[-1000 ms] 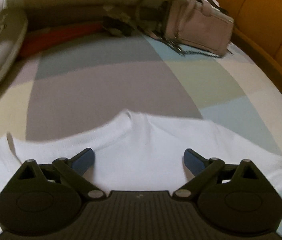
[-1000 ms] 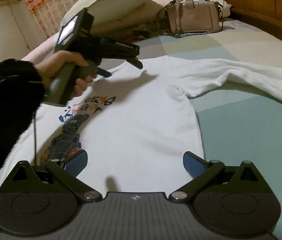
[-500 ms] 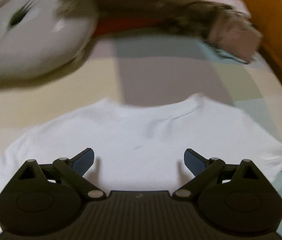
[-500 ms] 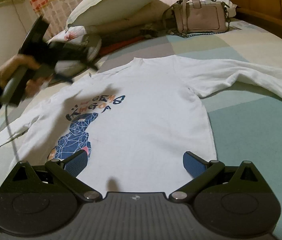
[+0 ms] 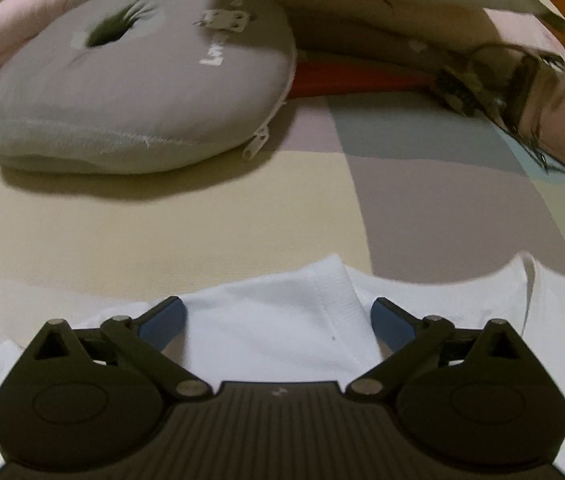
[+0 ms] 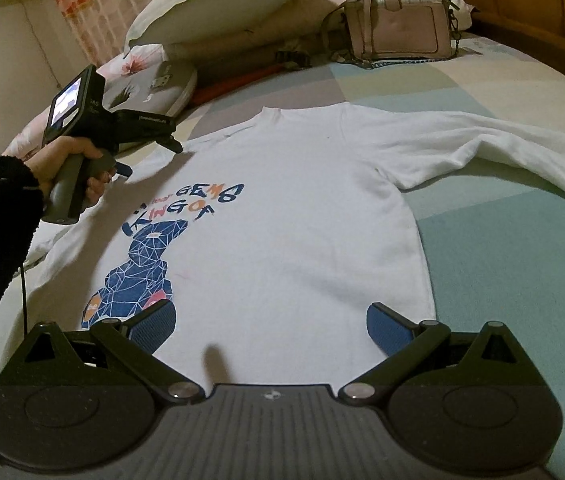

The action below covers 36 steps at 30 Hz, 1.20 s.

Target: Fold clothes

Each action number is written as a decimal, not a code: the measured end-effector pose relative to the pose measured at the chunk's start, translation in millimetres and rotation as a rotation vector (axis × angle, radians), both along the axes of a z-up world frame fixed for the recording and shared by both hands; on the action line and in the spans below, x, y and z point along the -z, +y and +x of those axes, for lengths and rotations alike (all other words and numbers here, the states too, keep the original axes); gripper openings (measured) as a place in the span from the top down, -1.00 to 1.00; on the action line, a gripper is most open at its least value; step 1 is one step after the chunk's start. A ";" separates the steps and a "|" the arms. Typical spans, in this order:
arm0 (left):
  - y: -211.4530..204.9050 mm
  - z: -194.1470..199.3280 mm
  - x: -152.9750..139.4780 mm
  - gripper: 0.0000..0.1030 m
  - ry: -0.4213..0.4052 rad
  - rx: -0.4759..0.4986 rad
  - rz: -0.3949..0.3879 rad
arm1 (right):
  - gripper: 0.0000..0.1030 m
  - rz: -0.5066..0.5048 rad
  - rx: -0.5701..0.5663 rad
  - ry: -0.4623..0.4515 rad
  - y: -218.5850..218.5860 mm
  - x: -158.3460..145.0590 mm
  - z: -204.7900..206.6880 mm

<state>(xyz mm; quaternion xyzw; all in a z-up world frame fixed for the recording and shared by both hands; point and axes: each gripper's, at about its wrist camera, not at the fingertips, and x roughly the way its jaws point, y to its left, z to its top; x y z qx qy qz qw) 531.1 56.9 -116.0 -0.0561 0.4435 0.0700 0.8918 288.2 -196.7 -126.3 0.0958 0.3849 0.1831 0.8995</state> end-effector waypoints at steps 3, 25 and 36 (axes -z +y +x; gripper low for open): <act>-7.6 -18.7 -12.6 -0.91 -0.009 0.046 0.032 | -1.00 0.004 0.000 -0.001 -1.0 0.6 0.1; -164.4 -268.4 -50.5 -0.93 -0.183 0.695 0.161 | -1.00 0.102 0.300 0.030 -160.9 -5.9 -75.4; -240.5 -311.7 -37.3 -0.94 -0.284 0.891 0.266 | -1.00 0.402 0.518 -0.055 -264.6 17.8 -89.9</act>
